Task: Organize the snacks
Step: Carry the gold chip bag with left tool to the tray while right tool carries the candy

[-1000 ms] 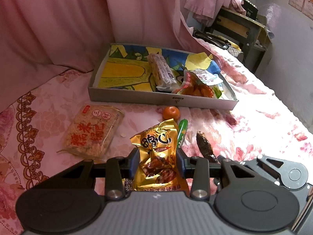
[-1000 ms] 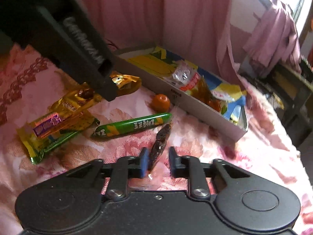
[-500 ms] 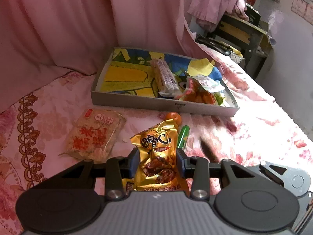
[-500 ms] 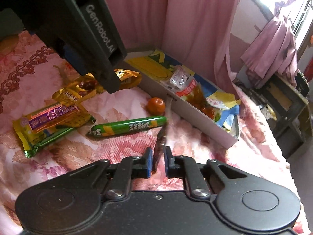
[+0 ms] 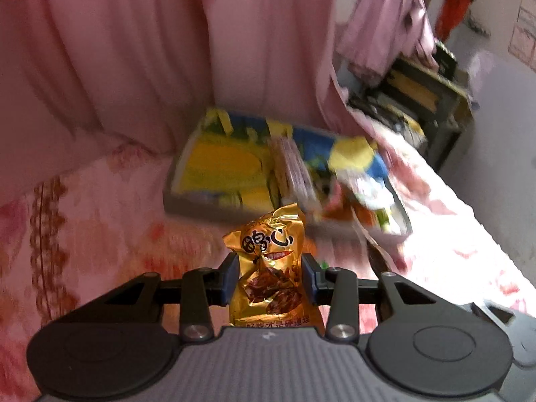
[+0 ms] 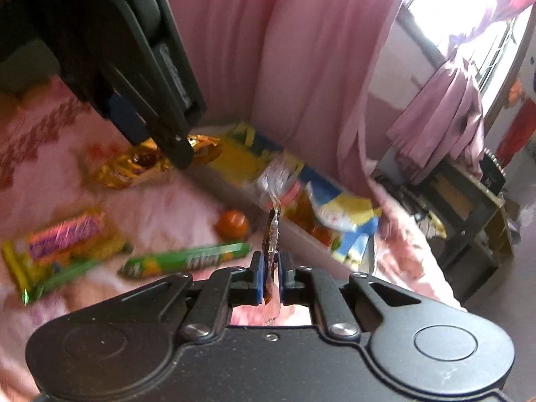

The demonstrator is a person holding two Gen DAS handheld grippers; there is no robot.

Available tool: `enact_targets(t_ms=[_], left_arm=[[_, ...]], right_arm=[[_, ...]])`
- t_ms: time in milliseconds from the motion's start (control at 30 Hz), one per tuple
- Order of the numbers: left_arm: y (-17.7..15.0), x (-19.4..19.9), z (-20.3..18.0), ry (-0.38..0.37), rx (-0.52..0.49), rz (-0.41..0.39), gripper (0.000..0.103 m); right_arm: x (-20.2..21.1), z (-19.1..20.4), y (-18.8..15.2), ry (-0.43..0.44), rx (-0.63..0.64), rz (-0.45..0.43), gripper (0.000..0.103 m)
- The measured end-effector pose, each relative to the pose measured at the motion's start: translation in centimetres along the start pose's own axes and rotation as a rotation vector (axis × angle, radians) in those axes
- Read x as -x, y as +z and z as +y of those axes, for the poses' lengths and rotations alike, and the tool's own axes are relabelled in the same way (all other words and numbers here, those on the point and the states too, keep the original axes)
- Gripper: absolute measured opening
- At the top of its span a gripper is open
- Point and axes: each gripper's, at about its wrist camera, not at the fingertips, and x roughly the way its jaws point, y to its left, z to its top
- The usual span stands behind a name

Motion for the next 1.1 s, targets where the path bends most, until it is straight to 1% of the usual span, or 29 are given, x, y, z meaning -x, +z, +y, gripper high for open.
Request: enact_targets(t_ms=[100, 200, 267, 367, 500, 600, 700, 767, 933, 1100], left_arm=[[2.5, -1.2, 0.6, 0.016, -0.001, -0.068, 0.043], [4.7, -2.8, 1.7, 0.028, 0.006, -0.123, 0.043], [5.8, -4.1, 2.4, 0.052, 0.004, -0.142, 0.043], [7.1, -6.5, 3.7, 0.085, 0.031, -0.153, 0.043], [7.5, -9.2, 4.7, 0.100, 0.021, -0.153, 0.043], [7.1, -10.8, 5.2, 0.091, 0.014, -0.138, 0.043], [6.7, -12.0, 5.8, 0.079, 0.023, -0.115, 0.043], [6.4, -12.6, 6.1, 0.073, 0.030, -0.103, 0.043], [6.2, -13.3, 6.6, 0.057, 0.046, -0.094, 0.043], [6.0, -13.9, 6.9, 0.055, 0.060, -0.065, 0.043]], right_arm=[[-1.6, -0.7, 1.7, -0.001, -0.004, -0.043, 0.008], [-4.0, -1.2, 3.5, 0.019, -0.021, -0.083, 0.008], [-5.8, -1.4, 4.8, 0.033, -0.034, -0.098, 0.008], [-8.7, -1.6, 6.4, 0.063, -0.082, -0.095, 0.008], [-12.1, -1.5, 7.6, 0.095, -0.120, -0.090, 0.008], [-14.3, -1.2, 8.1, 0.115, -0.135, -0.069, 0.008], [-15.8, -0.9, 8.2, 0.128, -0.148, -0.046, 0.006], [-16.5, -0.8, 8.2, 0.138, -0.164, -0.038, 0.006], [-17.4, 0.1, 8.2, 0.151, -0.148, -0.017, 0.006], [-17.7, 0.8, 7.8, 0.160, -0.145, 0.009, 0.009]])
